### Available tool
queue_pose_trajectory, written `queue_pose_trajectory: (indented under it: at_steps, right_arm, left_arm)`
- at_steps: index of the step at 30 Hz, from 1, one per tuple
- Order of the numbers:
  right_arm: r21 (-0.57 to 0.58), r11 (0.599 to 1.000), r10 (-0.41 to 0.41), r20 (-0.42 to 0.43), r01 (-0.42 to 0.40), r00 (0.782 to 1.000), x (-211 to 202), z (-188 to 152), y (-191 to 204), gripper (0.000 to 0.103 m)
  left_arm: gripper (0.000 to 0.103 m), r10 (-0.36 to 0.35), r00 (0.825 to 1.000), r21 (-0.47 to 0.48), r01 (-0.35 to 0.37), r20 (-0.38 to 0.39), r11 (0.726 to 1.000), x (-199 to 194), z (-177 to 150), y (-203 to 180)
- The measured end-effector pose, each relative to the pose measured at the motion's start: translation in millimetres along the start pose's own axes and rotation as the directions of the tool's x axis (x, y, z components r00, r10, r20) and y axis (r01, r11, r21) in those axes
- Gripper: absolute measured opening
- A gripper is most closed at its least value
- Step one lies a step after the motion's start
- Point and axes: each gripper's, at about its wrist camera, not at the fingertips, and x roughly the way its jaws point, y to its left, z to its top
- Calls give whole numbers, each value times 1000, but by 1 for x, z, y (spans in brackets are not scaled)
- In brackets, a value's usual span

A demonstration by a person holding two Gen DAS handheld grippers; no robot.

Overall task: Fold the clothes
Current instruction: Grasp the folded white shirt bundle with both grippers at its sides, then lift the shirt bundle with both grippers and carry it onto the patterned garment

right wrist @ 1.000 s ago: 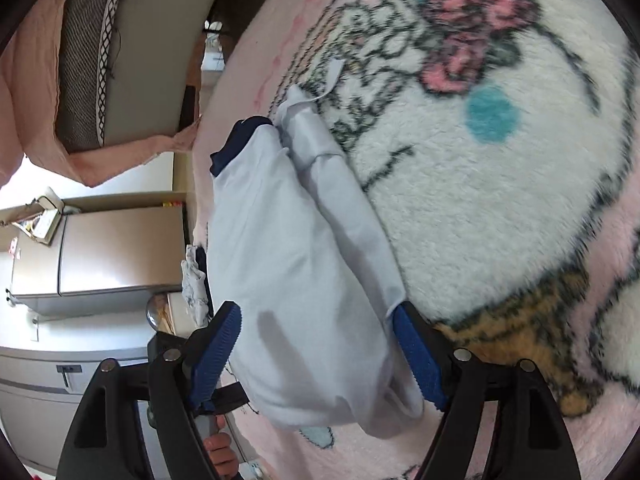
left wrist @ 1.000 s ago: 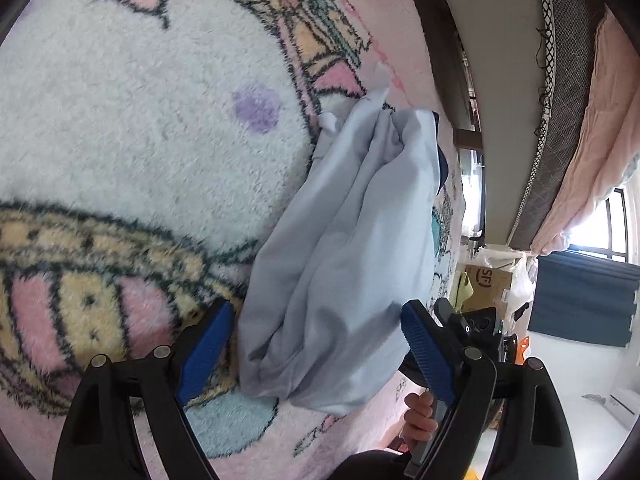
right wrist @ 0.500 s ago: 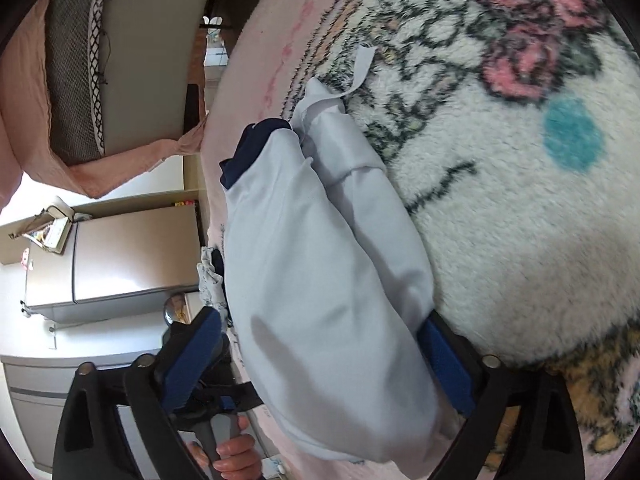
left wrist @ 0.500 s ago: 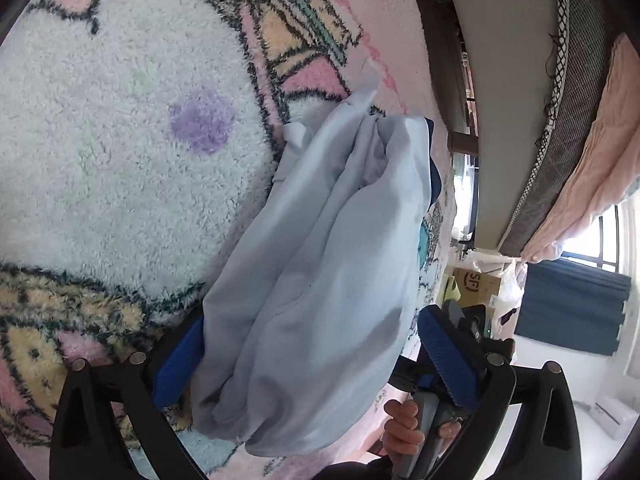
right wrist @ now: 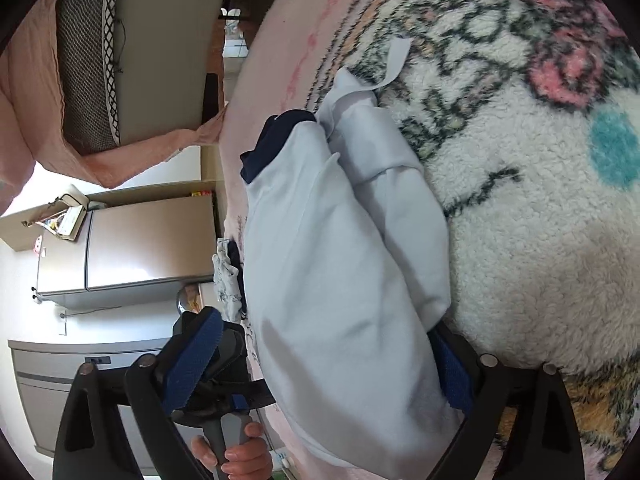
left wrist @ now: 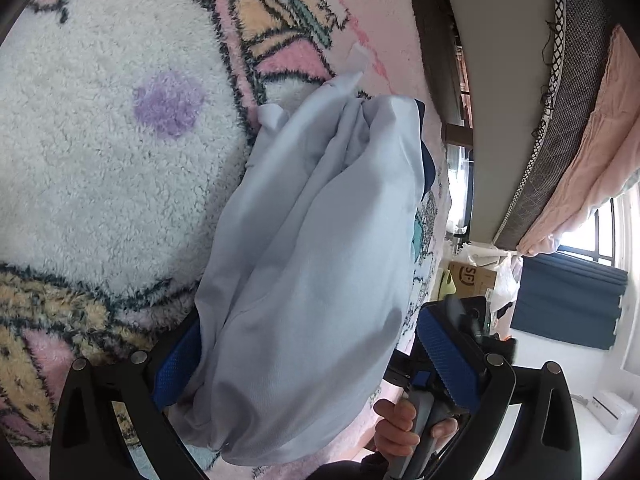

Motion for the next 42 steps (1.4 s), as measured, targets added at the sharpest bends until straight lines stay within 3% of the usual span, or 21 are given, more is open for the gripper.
queue_pose_trajectory:
  at_steps: [1,3,5,9,12,14,21,24,34,42]
  right_arm:
    - [-1,1000,-12,2,12,1000,0,-1,-1,86]
    - [7,998,-56,-2,56,998,0,-3,-5,65]
    - [26,998,-53,-3,53,999,1,-4,-9,59]
    - [41,998,-57,17,57,998,1,-7,-7,44]
    - [9,998,-69,38,68,997,-2,-11,1,32]
    - [-8,998,-58,51,59,997,-7,-11,6,27]
    - [-44,997,-59,76,62,995,-18,-12,17,26]
    - [-81,995,-54,96,62,994,-21,-13,29,26]
    - [-239,961,-102,154,137,983,-41,-26,71,26]
    - [-308,935,-137,139,175,981,-19,-44,107,26]
  left_arm:
    - [97,16,1000,2,-16,-1,1000,-1,0,0]
    - [85,48,999,10,-48,-4,999,-2,-1,-1]
    - [78,61,998,5,-61,3,998,-5,-3,0]
    - [45,42,998,-32,-41,37,999,-10,-10,3]
    - [33,26,998,-21,-25,60,999,-16,-15,1]
    - [32,2,998,-26,0,63,1000,-20,-15,-1]
    - [31,-31,998,-29,32,60,999,-21,-13,-13]
    - [31,-48,996,11,48,70,999,-24,-15,-25]
    - [30,-97,991,60,92,87,994,-40,-23,-45]
    - [30,-139,981,41,135,138,990,-75,-24,-32]
